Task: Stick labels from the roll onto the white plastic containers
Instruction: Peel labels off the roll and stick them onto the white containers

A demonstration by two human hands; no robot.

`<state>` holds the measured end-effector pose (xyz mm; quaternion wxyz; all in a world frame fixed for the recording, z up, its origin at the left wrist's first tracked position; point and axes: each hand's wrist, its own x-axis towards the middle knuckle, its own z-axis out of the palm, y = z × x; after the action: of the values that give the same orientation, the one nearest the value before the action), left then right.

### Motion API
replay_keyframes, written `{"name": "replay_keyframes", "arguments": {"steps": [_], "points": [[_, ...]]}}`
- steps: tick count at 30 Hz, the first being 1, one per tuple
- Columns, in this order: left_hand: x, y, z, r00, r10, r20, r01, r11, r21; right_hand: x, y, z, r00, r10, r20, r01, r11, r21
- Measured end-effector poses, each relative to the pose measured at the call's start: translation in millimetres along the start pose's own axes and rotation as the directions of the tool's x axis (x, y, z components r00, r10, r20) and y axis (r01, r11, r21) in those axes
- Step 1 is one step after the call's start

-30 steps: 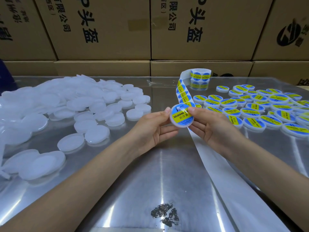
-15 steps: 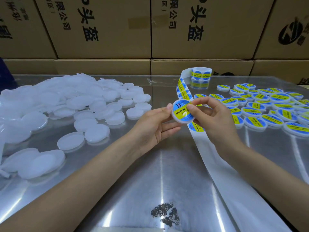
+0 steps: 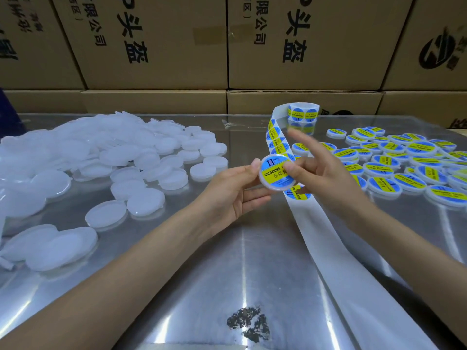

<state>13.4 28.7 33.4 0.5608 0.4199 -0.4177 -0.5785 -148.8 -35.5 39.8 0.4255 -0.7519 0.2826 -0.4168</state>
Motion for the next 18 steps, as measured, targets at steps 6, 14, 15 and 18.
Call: {"name": "replay_keyframes", "arguments": {"steps": [6, 14, 15, 18], "points": [[-2, 0, 5, 0.999, -0.023, 0.048, 0.020, 0.998, 0.057, -3, -3, 17, 0.999, 0.009, -0.042, -0.019, 0.968, -0.251], [-3, 0, 9, 0.999, -0.011, 0.041, 0.009, 0.999, 0.047, -3, -6, 19, 0.994, 0.014, -0.112, -0.029, 0.990, -0.135], [-3, -1, 9, 0.999, -0.009, 0.037, 0.007, 0.999, 0.054, -4, -5, 18, 0.993, 0.045, -0.106, -0.057, 0.993, -0.105], [-3, -6, 9, 1.000, 0.009, 0.030, -0.011, 0.997, 0.082, -4, -4, 12, 0.977, 0.206, -0.065, -0.210, 0.975, -0.075]]}}
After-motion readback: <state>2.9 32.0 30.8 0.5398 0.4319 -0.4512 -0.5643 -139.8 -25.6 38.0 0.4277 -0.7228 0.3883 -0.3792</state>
